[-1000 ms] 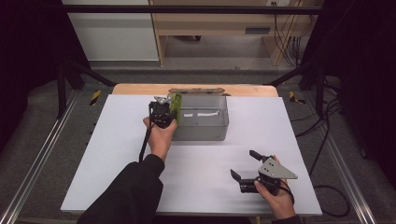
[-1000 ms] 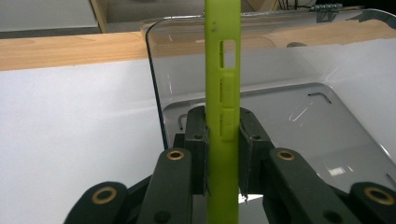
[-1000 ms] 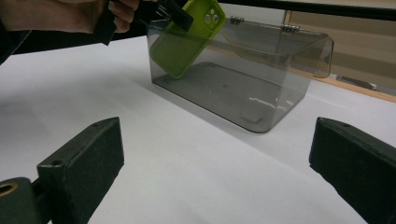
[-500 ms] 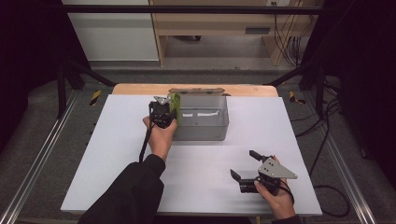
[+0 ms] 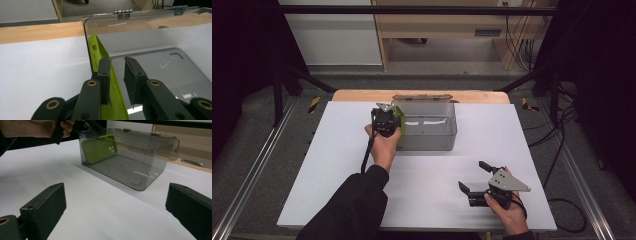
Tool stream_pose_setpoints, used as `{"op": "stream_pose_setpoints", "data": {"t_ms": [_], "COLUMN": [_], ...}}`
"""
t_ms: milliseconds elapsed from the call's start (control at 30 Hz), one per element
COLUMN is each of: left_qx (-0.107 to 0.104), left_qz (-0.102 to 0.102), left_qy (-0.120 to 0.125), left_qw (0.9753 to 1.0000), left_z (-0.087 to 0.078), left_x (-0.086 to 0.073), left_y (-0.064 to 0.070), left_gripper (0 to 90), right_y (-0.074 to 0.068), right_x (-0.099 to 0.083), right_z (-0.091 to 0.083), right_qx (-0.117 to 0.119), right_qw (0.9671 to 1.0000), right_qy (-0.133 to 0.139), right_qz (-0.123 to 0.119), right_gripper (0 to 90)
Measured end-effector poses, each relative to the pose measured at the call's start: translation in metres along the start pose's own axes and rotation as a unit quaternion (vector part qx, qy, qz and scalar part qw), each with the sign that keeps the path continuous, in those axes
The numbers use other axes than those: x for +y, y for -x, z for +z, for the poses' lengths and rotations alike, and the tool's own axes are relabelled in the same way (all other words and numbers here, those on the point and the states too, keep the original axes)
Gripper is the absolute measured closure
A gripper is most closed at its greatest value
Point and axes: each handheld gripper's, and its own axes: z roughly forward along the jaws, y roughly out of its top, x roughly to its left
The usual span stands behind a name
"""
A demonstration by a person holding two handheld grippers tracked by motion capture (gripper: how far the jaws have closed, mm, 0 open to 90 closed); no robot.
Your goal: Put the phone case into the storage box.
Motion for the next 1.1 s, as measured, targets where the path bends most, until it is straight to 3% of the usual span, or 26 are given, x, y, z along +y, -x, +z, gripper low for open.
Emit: {"op": "stream_pose_setpoints", "data": {"t_ms": [400,533,667,1100], "left_qx": [-0.014,-0.015,-0.028,-0.05], "left_qz": [0.025,0.049,0.029,0.045], "left_qy": [0.052,0.077,0.079,0.11], "left_qw": [0.9982,0.9957,0.9961,0.9916], "left_z": [-0.007,-0.008,-0.008,-0.01], "left_x": [0.002,0.002,0.002,0.004], "left_y": [0.007,0.012,0.012,0.011], "left_gripper": [67.6,64.5,62.3,54.5], "right_y": [0.0,0.0,0.0,0.0], "right_x": [0.0,-0.001,-0.001,0.0], "right_z": [0.0,0.001,0.001,0.0], "right_qx": [-0.001,0.0,-0.001,-0.003], "right_qw": [1.0,1.0,1.0,1.0], "right_qy": [0.0,-0.002,-0.002,0.001], "right_qz": [0.002,0.002,0.001,0.002], "right_gripper": [3.2,3.2,3.2,3.2]}}
